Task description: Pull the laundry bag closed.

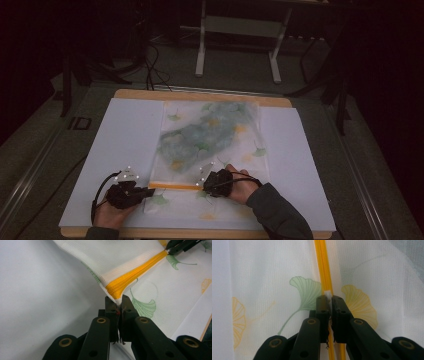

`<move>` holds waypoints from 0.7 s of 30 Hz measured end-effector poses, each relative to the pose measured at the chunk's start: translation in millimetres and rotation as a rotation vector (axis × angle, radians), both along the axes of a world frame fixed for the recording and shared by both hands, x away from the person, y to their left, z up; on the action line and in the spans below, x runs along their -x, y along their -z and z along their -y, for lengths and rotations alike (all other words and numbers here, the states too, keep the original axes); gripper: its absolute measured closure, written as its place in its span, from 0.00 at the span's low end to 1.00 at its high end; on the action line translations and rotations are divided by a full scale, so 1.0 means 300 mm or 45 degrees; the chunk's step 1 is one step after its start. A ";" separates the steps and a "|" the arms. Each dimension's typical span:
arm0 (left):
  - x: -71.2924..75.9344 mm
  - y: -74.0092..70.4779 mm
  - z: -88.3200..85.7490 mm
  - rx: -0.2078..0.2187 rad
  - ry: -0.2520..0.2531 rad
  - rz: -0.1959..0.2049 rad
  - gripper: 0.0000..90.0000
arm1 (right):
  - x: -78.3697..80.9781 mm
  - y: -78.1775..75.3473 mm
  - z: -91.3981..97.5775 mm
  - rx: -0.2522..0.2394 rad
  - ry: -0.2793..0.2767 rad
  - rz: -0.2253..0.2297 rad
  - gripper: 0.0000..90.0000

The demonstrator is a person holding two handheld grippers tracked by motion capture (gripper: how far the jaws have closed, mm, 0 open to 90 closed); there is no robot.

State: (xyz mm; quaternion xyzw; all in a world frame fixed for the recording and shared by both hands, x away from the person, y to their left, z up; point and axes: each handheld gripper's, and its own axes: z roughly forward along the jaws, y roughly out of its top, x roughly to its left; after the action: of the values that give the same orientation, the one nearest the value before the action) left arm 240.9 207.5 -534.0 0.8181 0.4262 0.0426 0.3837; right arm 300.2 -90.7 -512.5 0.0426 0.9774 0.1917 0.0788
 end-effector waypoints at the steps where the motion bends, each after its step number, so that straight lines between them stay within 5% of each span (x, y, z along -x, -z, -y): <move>1: 0.000 0.000 0.000 -0.002 0.001 0.000 0.97 | 0.000 0.000 0.002 0.000 -0.001 0.002 0.94; 21: 0.000 0.000 -0.002 0.002 -0.002 0.002 0.97 | -0.003 -0.003 0.042 0.023 0.015 0.003 0.94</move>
State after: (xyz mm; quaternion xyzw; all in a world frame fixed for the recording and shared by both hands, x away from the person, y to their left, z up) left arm 240.9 208.2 -534.0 0.8174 0.4267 0.0433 0.3847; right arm 300.9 -103.3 -511.5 0.0475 0.9787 0.1823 0.0816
